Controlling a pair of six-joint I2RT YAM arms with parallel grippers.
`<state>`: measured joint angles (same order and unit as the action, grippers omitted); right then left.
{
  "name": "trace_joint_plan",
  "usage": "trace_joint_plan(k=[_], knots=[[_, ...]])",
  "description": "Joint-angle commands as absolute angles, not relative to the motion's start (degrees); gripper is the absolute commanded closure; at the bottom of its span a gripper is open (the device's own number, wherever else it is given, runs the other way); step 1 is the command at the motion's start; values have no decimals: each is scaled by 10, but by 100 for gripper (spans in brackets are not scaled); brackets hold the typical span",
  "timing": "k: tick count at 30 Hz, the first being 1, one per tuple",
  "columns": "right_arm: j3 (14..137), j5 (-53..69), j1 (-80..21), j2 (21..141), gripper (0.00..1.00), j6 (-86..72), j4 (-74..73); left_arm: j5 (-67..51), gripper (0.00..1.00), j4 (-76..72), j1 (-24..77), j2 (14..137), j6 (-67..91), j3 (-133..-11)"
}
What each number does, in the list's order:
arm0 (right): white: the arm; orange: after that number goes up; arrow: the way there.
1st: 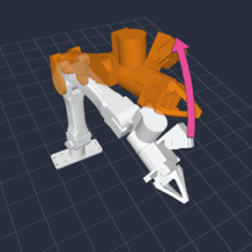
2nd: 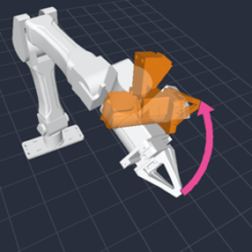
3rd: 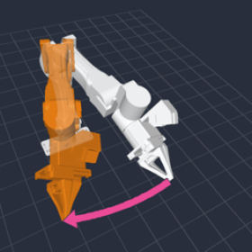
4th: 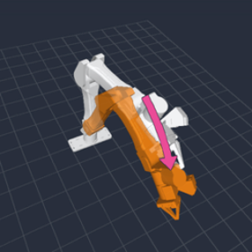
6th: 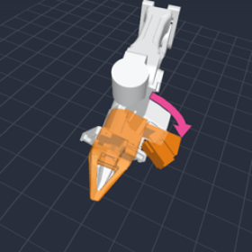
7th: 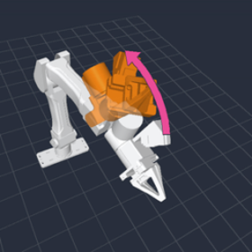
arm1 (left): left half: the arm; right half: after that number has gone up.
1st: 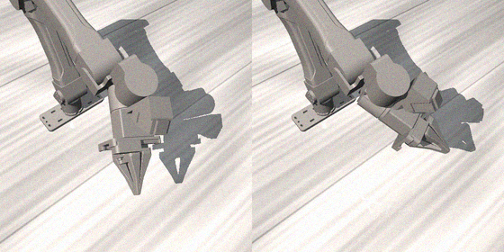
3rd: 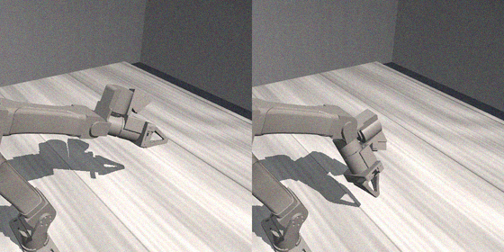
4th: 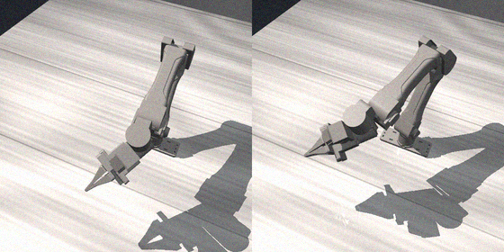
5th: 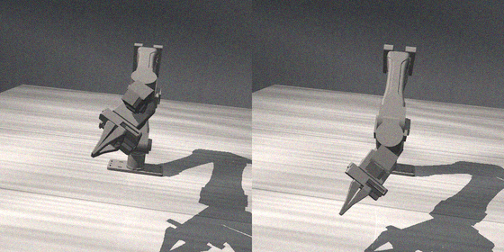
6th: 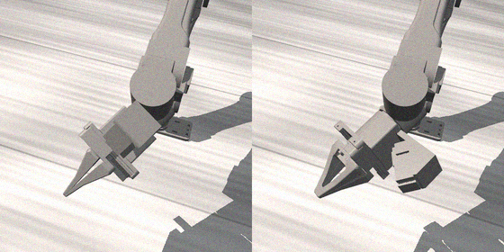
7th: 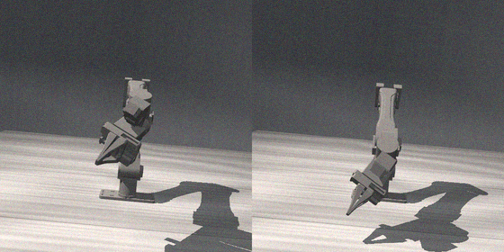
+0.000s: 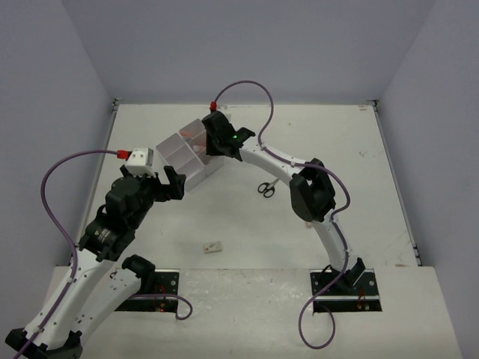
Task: Sort the stationery into containers
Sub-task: Place the stationery in the storage box.
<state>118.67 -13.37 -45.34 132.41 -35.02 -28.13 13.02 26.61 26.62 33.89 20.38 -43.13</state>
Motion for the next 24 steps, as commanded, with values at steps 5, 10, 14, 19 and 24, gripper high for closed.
trace_joint_plan(k=[5,10,14,19,24], knots=[[1219,-123,-451,1338,72,-338,-262,121,0,245,259,337,195,-427],[1197,-114,-451,1331,62,-341,-245,118,0,244,259,337,194,-427],[1193,-109,-451,1324,50,-342,-246,118,0,244,259,337,193,-427],[1167,-108,-451,1288,48,-340,-244,117,0,245,259,337,193,-427],[1093,-117,-453,1201,48,-337,-222,119,0,245,259,336,194,-427]])
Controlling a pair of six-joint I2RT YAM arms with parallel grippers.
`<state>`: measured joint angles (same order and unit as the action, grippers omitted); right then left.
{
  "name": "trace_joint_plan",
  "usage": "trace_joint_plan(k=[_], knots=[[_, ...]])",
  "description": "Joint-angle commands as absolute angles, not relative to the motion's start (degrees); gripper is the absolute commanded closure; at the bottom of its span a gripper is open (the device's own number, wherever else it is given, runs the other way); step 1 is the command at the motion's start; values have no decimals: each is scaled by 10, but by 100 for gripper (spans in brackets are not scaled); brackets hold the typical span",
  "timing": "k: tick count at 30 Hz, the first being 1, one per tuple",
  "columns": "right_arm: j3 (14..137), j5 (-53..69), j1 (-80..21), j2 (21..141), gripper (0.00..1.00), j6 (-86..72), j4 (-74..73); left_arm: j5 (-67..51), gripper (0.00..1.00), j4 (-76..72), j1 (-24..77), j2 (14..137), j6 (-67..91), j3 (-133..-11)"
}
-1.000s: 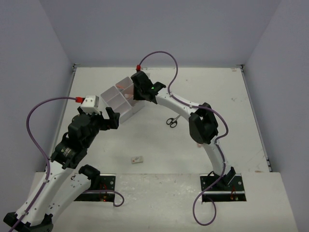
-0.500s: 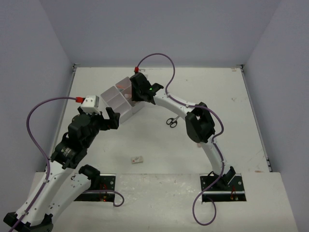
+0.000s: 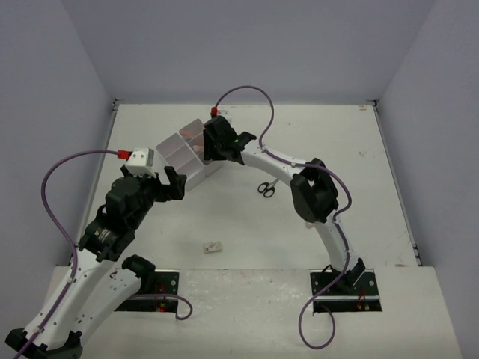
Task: Sort the stationery into containers
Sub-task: Place the stationery in the storage box, then pick up the stapler from the center of the board.
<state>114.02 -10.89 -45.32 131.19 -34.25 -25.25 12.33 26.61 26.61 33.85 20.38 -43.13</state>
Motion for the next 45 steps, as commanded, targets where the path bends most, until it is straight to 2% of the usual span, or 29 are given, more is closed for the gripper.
trace_joint_plan(k=[1,7,11,13,17,22,27,30,36,40,45], knots=[[1069,-122,-453,1180,48,-337,-215,120,0,245,259,335,194,-427],[937,-173,-450,1039,39,-348,-210,125,0,246,259,333,196,-427],[866,-150,-442,975,35,-345,-247,128,0,248,258,330,198,-428],[836,-147,-436,948,36,-350,-270,127,0,247,258,329,198,-427],[745,-152,-419,893,44,-366,-284,120,0,246,258,327,197,-427],[641,-167,-382,830,46,-378,-294,114,0,245,258,320,196,-426],[594,-160,-323,778,33,-384,-361,105,0,246,258,317,193,-426],[594,-118,-273,783,29,-359,-416,90,0,242,258,316,191,-425],[574,-161,-211,816,27,-347,-483,71,0,241,258,310,189,-424],[572,-169,-207,864,28,-327,-500,70,0,237,258,297,189,-420],[565,-121,-207,907,34,-310,-501,74,0,239,259,299,189,-421]])
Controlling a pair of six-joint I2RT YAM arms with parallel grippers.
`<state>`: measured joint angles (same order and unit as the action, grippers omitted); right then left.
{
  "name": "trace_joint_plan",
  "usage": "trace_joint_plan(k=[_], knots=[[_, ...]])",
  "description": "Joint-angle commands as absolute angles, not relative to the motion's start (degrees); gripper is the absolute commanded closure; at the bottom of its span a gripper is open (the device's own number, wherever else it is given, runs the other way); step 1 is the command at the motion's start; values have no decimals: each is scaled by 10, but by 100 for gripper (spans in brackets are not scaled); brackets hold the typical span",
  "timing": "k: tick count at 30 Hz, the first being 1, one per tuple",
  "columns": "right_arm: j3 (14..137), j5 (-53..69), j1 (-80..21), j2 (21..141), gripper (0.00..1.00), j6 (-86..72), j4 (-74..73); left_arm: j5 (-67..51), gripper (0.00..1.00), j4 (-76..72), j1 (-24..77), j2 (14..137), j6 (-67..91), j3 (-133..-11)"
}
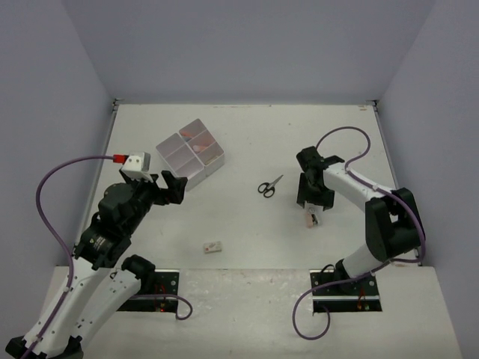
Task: Sort the stationery into containers
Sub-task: Pick up the stapler from the center of the board.
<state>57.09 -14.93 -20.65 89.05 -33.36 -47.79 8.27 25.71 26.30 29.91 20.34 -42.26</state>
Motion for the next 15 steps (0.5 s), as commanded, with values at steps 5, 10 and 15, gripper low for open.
trace_joint_plan(k=[5,10,15], knots=[[555,-84,-207,920,35,-290,-500,76,0,240,259,297,190,-421],[550,-38,-207,941,42,-272,-487,75,0,240,259,297,189,-421],[557,-37,-207,956,47,-269,-488,78,0,241,259,295,190,-421]])
